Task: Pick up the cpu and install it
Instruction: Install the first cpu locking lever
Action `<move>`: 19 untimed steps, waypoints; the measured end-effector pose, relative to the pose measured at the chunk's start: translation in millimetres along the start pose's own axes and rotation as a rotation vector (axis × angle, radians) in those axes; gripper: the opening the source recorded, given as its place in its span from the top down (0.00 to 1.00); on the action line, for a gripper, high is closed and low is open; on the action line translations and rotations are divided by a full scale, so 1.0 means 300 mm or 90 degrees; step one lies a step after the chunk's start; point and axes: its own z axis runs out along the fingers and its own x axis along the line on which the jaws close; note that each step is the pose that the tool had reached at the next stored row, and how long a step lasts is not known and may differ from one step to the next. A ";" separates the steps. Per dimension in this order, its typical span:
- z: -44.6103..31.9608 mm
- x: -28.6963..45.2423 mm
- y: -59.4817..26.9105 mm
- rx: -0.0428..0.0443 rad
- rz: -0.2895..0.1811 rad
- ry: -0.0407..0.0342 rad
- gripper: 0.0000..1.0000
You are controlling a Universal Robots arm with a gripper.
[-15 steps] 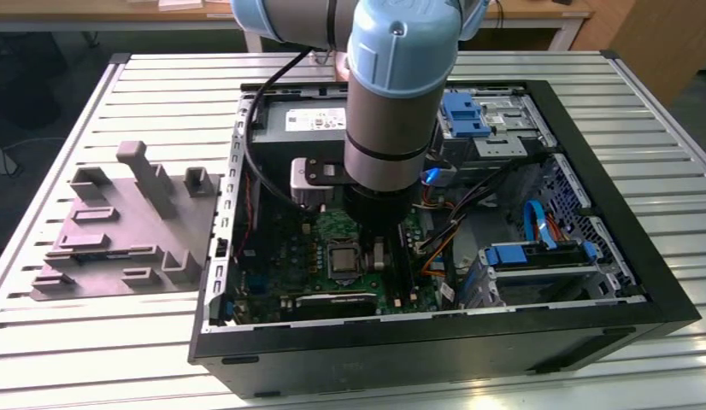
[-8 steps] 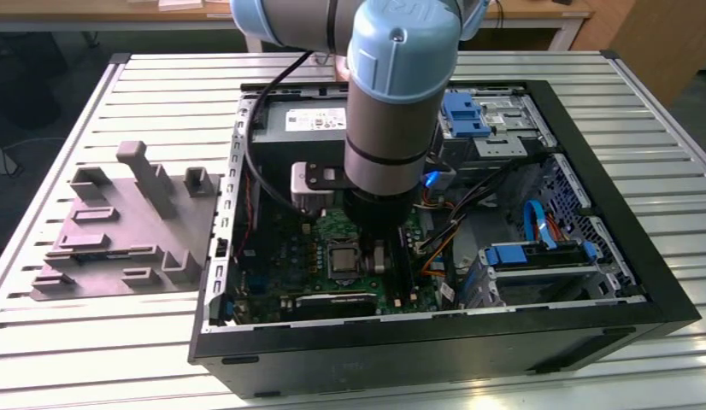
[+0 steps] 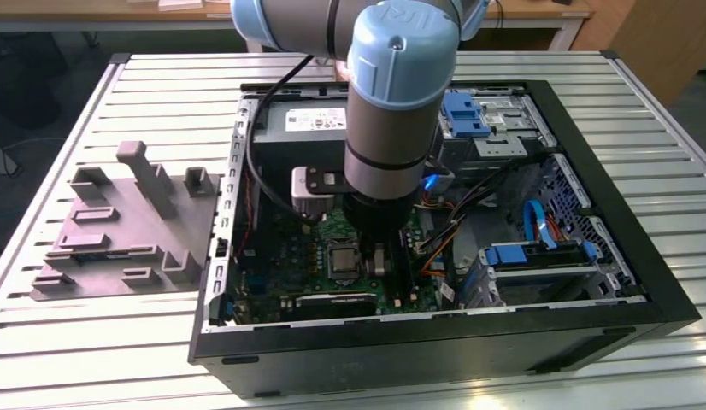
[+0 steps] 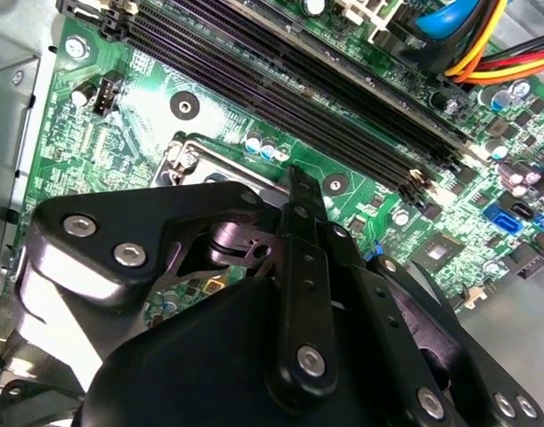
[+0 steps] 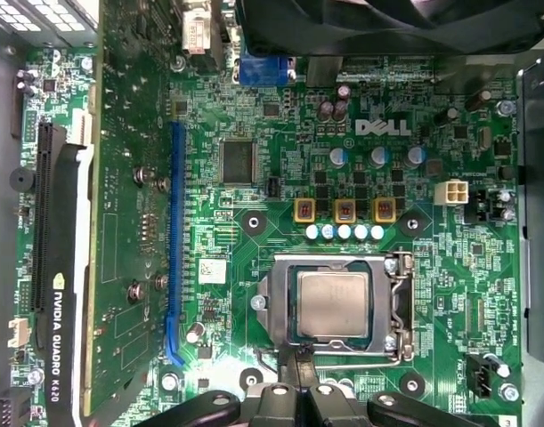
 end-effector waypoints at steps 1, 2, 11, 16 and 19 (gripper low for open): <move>0.002 0.000 0.000 0.0000 0.000 0.0000 0.89; 0.004 0.000 0.000 0.0000 0.000 0.0000 0.89; 0.015 0.000 -0.001 0.0000 -0.002 0.0002 0.89; 0.019 -0.001 -0.001 -0.0001 -0.002 0.0004 0.89; 0.022 -0.001 -0.003 0.0000 -0.002 0.0001 0.89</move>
